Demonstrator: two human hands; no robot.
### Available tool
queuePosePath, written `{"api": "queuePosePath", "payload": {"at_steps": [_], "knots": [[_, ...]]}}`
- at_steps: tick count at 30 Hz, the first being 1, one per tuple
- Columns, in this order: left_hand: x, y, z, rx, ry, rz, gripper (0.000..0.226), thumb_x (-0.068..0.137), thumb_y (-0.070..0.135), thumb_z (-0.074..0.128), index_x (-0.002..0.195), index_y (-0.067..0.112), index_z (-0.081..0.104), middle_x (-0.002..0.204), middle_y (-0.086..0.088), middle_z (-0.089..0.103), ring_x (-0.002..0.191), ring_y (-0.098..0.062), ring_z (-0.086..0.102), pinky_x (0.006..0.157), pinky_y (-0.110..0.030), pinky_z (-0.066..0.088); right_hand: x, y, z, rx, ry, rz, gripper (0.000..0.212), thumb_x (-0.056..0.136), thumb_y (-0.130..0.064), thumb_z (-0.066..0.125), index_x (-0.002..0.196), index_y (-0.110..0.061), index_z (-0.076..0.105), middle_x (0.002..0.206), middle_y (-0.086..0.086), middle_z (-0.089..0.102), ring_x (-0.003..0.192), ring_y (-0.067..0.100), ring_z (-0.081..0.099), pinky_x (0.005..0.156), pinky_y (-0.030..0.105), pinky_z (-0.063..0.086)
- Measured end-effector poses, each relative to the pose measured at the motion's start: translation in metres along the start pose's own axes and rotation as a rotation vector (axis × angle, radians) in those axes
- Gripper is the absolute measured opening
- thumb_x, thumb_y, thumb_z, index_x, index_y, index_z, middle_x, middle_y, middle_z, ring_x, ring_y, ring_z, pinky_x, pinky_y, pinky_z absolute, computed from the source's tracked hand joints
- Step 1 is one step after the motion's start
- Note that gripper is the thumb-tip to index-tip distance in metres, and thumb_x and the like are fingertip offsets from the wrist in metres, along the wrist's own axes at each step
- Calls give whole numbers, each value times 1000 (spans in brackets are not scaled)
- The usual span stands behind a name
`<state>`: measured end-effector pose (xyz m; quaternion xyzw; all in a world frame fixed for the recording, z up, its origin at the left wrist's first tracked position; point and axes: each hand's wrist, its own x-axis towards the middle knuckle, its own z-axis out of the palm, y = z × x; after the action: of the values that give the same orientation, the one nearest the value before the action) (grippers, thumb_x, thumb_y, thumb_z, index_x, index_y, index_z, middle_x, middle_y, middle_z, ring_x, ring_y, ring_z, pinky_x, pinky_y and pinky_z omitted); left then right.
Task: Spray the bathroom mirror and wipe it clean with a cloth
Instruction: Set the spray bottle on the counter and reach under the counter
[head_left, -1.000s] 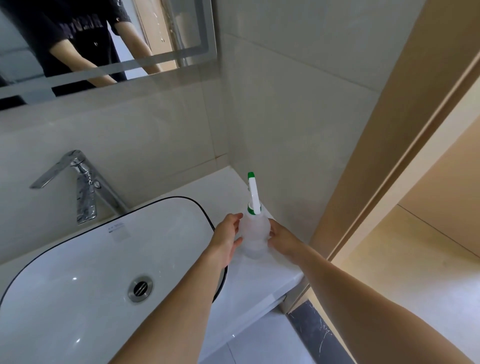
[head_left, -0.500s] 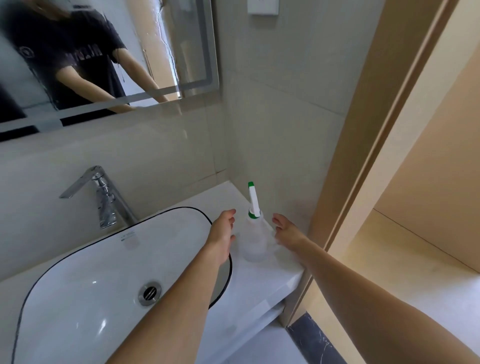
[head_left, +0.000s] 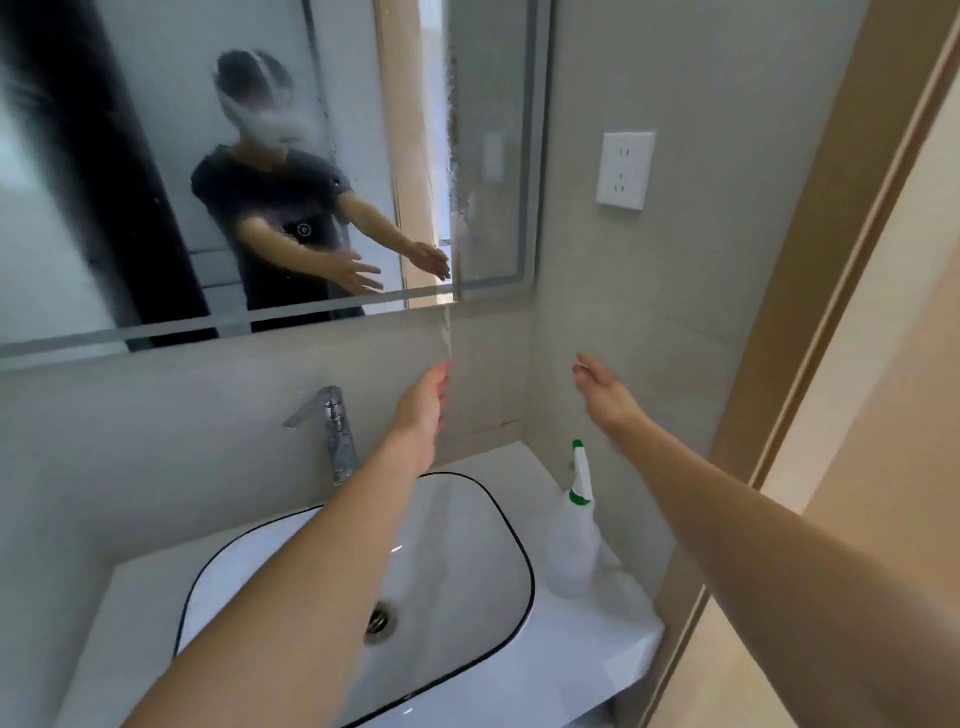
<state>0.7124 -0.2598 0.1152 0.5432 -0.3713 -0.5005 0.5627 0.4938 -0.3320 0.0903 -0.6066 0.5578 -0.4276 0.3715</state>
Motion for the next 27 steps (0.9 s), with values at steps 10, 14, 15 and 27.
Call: {"api": "queuePosePath", "payload": {"at_steps": [10, 14, 15, 27], "knots": [[-50, 111, -124, -33, 228, 275, 50, 102, 41, 45, 148, 22, 44, 152, -1, 43, 139, -22, 41, 116, -40, 29, -24, -152, 127, 102, -270, -274, 42, 104, -11, 39, 146, -14, 42, 148, 9, 46, 136, 22, 44, 97, 24, 33], [-83, 120, -180, 19, 390, 337, 47, 104, 36, 40, 150, 26, 40, 156, 0, 39, 141, -23, 39, 116, -42, 31, -58, -186, 192, 115, -448, -368, 42, 105, -12, 38, 147, -14, 41, 148, 7, 45, 137, 21, 41, 110, 33, 35], [-92, 119, -194, 49, 441, 350, 46, 105, 32, 38, 150, 26, 40, 156, 0, 38, 141, -23, 38, 117, -42, 30, -67, -193, 209, 114, -495, -393, 43, 104, -12, 39, 147, -13, 41, 147, 7, 46, 135, 21, 43, 113, 36, 35], [-234, 27, -290, 559, 1009, 59, 45, 95, 27, 59, 140, 24, 54, 147, -1, 49, 131, -20, 49, 103, -30, 42, -175, -171, 324, -212, -913, -701, 41, 92, -12, 57, 133, -18, 56, 127, 6, 63, 111, 23, 61, 98, 34, 48]]}}
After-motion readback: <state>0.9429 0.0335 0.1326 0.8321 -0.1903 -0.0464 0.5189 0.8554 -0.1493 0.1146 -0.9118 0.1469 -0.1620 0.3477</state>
